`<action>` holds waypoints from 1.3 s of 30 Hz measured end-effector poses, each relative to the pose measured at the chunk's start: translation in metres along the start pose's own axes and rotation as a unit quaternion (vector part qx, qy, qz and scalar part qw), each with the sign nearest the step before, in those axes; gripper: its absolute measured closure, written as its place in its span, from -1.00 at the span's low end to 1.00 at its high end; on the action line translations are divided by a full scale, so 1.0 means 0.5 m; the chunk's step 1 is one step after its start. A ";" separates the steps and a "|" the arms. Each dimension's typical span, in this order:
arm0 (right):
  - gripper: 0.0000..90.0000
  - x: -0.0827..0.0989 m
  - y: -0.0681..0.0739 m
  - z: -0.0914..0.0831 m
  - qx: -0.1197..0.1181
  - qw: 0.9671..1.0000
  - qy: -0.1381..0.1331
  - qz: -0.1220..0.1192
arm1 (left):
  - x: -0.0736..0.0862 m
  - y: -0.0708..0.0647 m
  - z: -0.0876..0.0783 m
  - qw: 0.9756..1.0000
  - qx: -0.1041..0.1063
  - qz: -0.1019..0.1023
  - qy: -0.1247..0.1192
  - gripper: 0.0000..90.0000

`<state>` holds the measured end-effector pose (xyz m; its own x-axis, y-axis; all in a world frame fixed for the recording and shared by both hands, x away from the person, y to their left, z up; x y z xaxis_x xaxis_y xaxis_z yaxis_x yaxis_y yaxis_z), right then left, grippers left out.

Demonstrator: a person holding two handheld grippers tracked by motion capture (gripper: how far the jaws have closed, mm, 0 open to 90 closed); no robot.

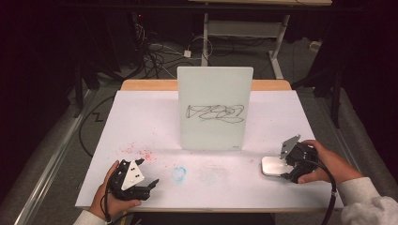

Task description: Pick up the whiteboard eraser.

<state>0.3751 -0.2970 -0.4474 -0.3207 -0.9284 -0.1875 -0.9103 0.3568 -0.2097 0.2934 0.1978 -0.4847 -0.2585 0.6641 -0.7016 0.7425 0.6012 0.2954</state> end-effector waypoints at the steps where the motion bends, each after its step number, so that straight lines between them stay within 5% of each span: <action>1: -0.43 -0.003 -0.001 0.002 -0.006 1.000 0.004 -0.008 | 0.000 -0.001 0.001 1.000 0.001 0.000 0.000 -0.62; 10: -0.40 -0.022 -0.004 0.026 -0.025 0.998 0.039 -0.050 | 0.002 -0.003 0.010 1.000 0.011 0.002 0.014 -0.62; 22: -0.32 -0.019 -0.007 0.025 -0.037 0.996 0.019 -0.074 | 0.003 -0.007 0.014 1.000 0.016 0.007 0.021 -0.61; 32: -0.31 -0.024 -0.005 -0.015 0.004 0.997 -0.070 -0.041 | 0.002 -0.003 0.010 1.000 0.010 0.003 0.014 -0.61; 39: -0.31 -0.055 0.008 -0.050 0.062 0.987 -0.150 -0.002 | 0.002 0.001 0.004 1.000 0.004 0.003 0.009 -0.61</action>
<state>0.3736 -0.2728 -0.4191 -0.2090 -0.8635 -0.4589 -0.8663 0.3812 -0.3228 0.2949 0.1980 -0.4866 -0.2649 0.6757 -0.6879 0.7492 0.5934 0.2944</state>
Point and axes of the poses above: each handheld gripper's, and its own axes: z roughly forward along the jaws, x roughly out of its underside, y roughly to its left, the point moved 3 cm from there along z, roughly forward along the jaws, and after that the axes turned 3 degrees about z, right-handed, at the moved point
